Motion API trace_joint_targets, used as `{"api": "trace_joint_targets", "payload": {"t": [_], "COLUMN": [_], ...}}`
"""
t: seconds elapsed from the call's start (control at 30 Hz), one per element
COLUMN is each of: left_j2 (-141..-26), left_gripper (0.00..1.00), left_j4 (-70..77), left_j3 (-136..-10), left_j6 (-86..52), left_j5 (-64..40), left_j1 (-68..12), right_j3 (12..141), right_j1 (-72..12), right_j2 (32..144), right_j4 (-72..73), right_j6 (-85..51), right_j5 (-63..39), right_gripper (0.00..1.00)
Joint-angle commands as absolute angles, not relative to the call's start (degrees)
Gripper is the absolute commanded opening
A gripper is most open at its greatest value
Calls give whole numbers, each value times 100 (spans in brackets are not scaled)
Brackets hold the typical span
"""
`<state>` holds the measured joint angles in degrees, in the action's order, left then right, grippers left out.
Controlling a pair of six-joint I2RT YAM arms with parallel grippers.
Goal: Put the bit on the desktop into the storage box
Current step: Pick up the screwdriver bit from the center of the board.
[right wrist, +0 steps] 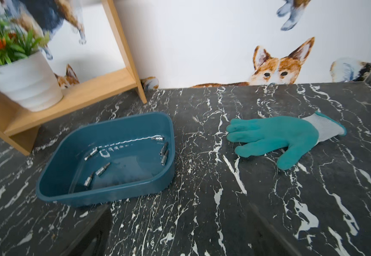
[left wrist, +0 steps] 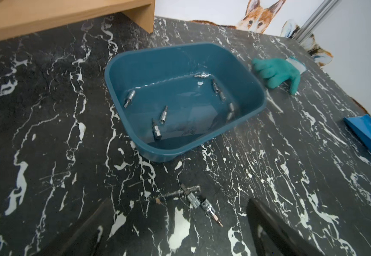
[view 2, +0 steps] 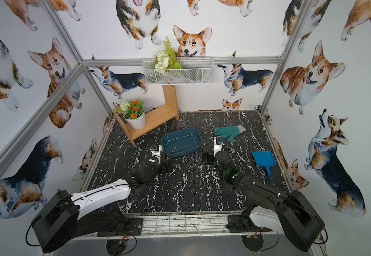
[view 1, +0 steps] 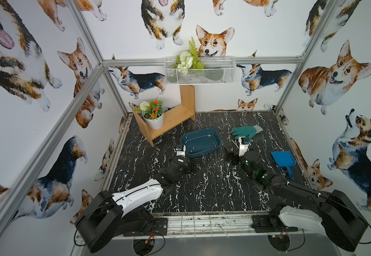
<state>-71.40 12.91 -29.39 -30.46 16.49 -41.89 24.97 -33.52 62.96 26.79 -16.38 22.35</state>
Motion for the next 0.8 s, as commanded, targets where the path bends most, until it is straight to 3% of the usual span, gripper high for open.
{"api": "trace_joint_targets", "payload": {"t": [0.0,0.27,0.77], "left_j2": [-7405,-8334,-9262], "left_gripper": [100,98,78], "left_j4": [854,167,-563], "left_j3": [-3171,-3969,-4816], "left_j6": [-3417,-3371,-3025], "left_j5": [1914,1997,1960], "left_j1": [-4381,-4676,-4680], "right_j3": [2299,1974,1890], "right_j1": [-3312,-3245,-3235], "right_j2": [5971,5654,5616], "right_j4": [3217,3524,3638], "right_j6": [-1885,-1846,-1793], "right_j5": [2536,2708,2697], "right_gripper": [100,100,100]}}
